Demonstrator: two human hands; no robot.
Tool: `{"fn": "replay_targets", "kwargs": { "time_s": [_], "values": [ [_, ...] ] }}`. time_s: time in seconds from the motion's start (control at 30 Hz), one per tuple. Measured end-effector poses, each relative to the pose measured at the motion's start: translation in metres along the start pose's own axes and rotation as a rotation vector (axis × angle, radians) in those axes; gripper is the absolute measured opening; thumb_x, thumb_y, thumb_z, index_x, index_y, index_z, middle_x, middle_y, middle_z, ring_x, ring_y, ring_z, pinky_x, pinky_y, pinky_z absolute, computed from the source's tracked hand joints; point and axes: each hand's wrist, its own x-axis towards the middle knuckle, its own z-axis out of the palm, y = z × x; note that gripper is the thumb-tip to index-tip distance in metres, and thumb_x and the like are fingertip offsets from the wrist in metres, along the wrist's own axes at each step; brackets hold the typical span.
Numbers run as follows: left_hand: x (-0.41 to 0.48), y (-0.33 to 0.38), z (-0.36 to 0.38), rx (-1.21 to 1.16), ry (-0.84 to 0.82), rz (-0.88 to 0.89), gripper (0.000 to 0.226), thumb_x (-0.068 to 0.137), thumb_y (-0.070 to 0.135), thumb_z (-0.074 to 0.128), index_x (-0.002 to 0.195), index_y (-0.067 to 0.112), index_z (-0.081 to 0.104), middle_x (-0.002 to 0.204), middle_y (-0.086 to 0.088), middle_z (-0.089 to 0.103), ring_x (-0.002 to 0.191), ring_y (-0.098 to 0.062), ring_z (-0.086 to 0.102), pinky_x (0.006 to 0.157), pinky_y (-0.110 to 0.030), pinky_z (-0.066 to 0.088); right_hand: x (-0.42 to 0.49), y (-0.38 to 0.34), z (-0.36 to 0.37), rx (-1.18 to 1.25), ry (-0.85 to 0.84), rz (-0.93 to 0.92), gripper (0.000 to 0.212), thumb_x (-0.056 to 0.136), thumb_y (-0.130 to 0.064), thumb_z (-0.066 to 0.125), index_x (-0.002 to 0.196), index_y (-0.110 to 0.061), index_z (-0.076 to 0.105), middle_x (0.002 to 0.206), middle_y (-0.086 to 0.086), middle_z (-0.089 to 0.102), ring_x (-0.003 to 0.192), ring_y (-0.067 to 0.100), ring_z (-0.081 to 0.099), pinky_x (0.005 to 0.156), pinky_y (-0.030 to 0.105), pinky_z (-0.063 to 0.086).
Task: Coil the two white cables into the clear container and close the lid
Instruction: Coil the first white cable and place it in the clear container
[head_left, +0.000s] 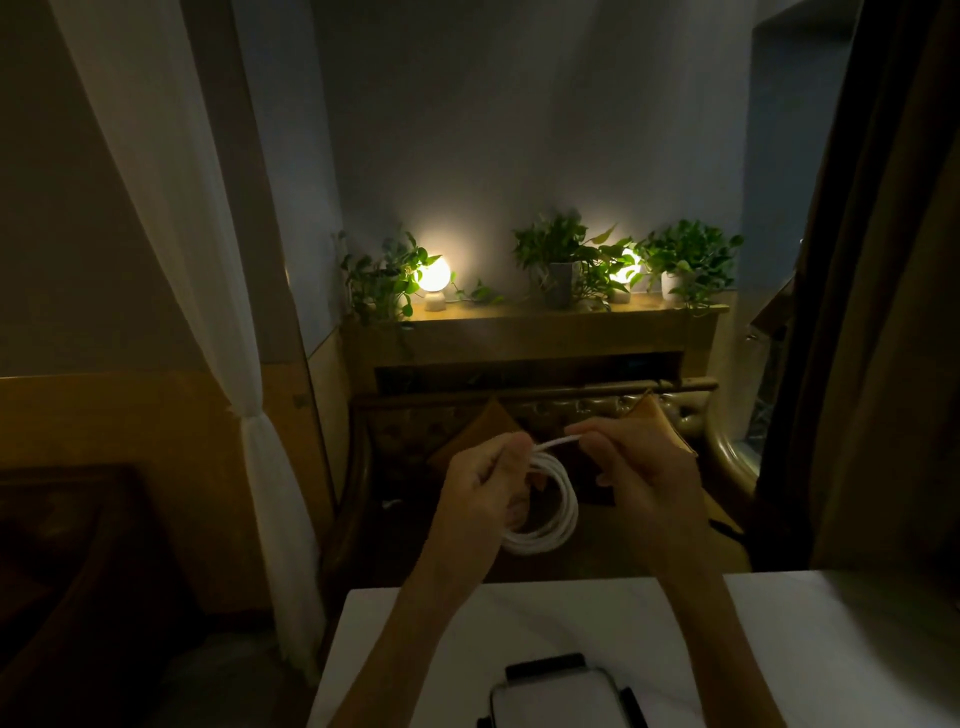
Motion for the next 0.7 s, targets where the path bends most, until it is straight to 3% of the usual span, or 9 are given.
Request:
{"fn": "replay_targets", "kwargs": {
  "time_s": [0.13, 0.23, 0.33, 0.47, 0.57, 0.7],
  "values": [
    [0.009, -0.002, 0.000, -0.113, 0.089, -0.102, 0.033, 0.098, 0.030, 0.041, 0.083, 0.014, 0.065, 0.070, 0.004, 0.071, 0.066, -0.004, 0.068, 0.058, -0.013, 0.052, -0.009, -0.002, 0.011, 0.190, -0.245, 0.215, 0.028, 0.081, -0.050, 0.055, 0.102, -0.041, 0.071, 0.104, -0.016, 0.072, 0.096, 0.000, 0.067, 0.071, 0.020, 0.058],
    [0.011, -0.008, 0.003, 0.037, 0.083, -0.137, 0.034, 0.101, 0.026, 0.037, 0.081, 0.017, 0.063, 0.073, 0.002, 0.069, 0.069, -0.007, 0.068, 0.063, -0.017, 0.054, -0.018, 0.002, 0.019, 0.367, -0.345, 0.365, 0.032, 0.072, -0.055, 0.066, 0.102, -0.046, 0.071, 0.104, -0.015, 0.075, 0.098, 0.005, 0.070, 0.069, 0.017, 0.057],
    [0.005, -0.019, 0.001, 0.234, 0.086, -0.139, 0.034, 0.102, 0.029, 0.035, 0.077, 0.023, 0.057, 0.066, 0.013, 0.062, 0.061, 0.005, 0.060, 0.057, -0.006, 0.046, -0.021, 0.007, 0.017, 0.509, -0.383, 0.496, 0.045, 0.068, -0.050, 0.071, 0.112, -0.043, 0.068, 0.111, -0.009, 0.074, 0.104, 0.010, 0.070, 0.079, 0.025, 0.056],
    [0.000, -0.032, 0.000, 0.394, 0.124, -0.194, 0.033, 0.101, 0.034, 0.035, 0.076, 0.023, 0.052, 0.066, 0.007, 0.055, 0.059, 0.009, 0.056, 0.055, -0.003, 0.043, -0.023, 0.008, 0.014, 0.551, -0.380, 0.474, 0.069, 0.071, -0.041, 0.075, 0.135, -0.034, 0.049, 0.116, -0.004, 0.073, 0.109, 0.014, 0.068, 0.085, 0.027, 0.058],
    [-0.004, -0.033, 0.002, 0.455, 0.176, -0.140, 0.030, 0.101, 0.034, 0.034, 0.081, 0.023, 0.053, 0.072, 0.005, 0.059, 0.069, 0.005, 0.060, 0.059, -0.003, 0.045, -0.026, 0.004, 0.012, 0.557, -0.386, 0.395, 0.061, 0.081, -0.028, 0.071, 0.135, -0.043, 0.047, 0.123, -0.011, 0.067, 0.116, 0.011, 0.063, 0.090, 0.026, 0.056],
    [-0.005, -0.024, 0.007, 0.545, 0.193, 0.065, 0.021, 0.102, 0.026, 0.035, 0.103, 0.026, 0.056, 0.086, 0.015, 0.063, 0.086, 0.007, 0.063, 0.070, -0.002, 0.047, -0.031, -0.004, 0.014, 0.696, -0.369, 0.338, 0.053, 0.082, -0.018, 0.068, 0.130, -0.038, 0.055, 0.128, -0.008, 0.064, 0.120, 0.015, 0.061, 0.088, 0.027, 0.056]
  ]
}}
